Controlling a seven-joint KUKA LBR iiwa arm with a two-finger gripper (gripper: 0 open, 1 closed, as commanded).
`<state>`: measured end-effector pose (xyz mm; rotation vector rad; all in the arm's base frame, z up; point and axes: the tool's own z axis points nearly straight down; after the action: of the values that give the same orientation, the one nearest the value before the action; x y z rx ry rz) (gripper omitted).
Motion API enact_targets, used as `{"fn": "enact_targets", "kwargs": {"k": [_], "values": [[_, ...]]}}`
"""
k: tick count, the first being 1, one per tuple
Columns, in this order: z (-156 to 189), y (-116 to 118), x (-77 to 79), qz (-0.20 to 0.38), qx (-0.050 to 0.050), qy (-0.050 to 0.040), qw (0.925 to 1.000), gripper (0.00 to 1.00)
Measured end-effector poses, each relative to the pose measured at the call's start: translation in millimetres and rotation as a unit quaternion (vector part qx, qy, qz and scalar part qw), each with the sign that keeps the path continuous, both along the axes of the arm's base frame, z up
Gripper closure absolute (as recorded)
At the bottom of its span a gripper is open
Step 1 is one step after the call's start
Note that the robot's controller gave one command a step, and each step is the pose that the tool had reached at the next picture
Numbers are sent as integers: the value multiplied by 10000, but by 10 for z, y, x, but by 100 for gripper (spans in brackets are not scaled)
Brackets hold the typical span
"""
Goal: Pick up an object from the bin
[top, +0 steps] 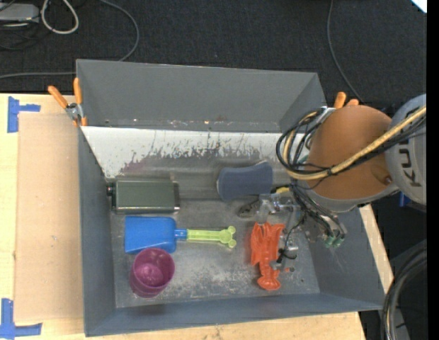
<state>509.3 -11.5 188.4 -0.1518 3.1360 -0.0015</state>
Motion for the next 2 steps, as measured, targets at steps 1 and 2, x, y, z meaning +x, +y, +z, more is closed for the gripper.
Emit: {"fn": "enact_targets", "kwargs": {"k": [1, 2], "values": [[-256, -285, -8, -305, 4, 56, 9995, 0], [-259, -282, -3, -231, 7, 42, 9997, 0]]}}
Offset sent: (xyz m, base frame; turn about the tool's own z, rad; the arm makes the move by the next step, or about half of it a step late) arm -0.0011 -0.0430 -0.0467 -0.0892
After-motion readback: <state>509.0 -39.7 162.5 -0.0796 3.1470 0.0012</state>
